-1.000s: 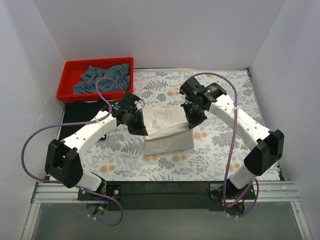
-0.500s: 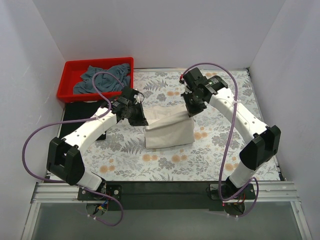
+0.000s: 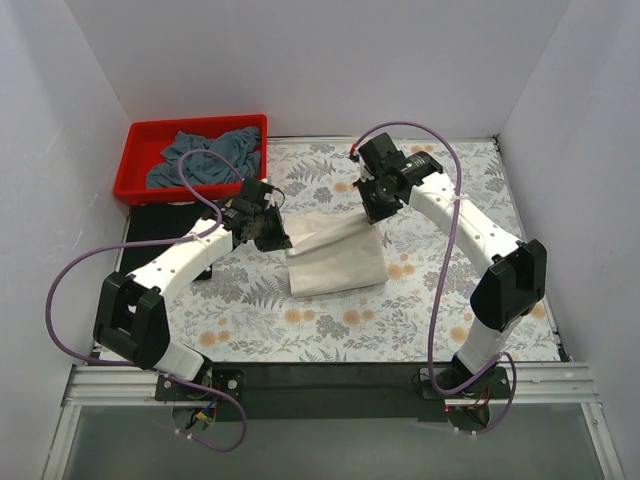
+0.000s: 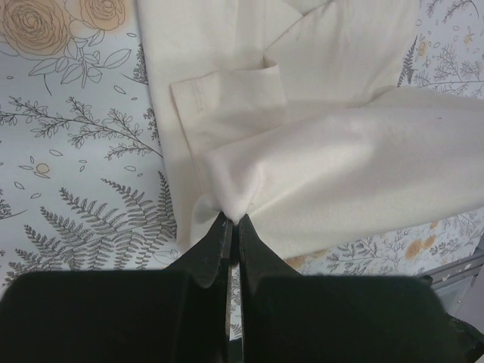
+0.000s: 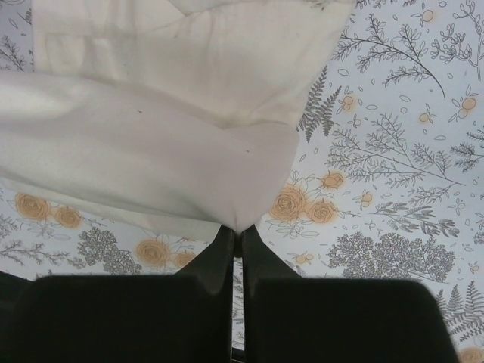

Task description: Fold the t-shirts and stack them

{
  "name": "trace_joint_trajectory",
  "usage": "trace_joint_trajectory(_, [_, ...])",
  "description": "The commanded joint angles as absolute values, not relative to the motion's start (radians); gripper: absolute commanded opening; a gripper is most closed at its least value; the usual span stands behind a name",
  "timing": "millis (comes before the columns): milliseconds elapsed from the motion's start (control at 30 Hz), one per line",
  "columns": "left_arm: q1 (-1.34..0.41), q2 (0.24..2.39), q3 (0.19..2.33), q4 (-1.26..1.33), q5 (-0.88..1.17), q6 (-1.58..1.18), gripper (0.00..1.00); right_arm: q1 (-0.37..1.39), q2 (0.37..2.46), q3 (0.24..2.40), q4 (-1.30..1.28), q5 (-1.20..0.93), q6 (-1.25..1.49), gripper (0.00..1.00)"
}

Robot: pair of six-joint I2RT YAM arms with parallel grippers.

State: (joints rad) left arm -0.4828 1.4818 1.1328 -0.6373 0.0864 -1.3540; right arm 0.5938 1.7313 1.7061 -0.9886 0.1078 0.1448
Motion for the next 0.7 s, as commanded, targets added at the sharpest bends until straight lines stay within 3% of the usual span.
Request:
trace_joint_trajectory(0, [-0.466,1.486,1.120,-0.592,0.023,-1.345,0.00,0.578,1.752,1.691,-0.913,0.161,0.115,0.01])
trace_joint_trajectory(667, [-0.445,1.638,1.104,-0.443,-0.035,-1.276,0.00,0.523,1.882,1.597,-0.732,0.155,0.103,0.01])
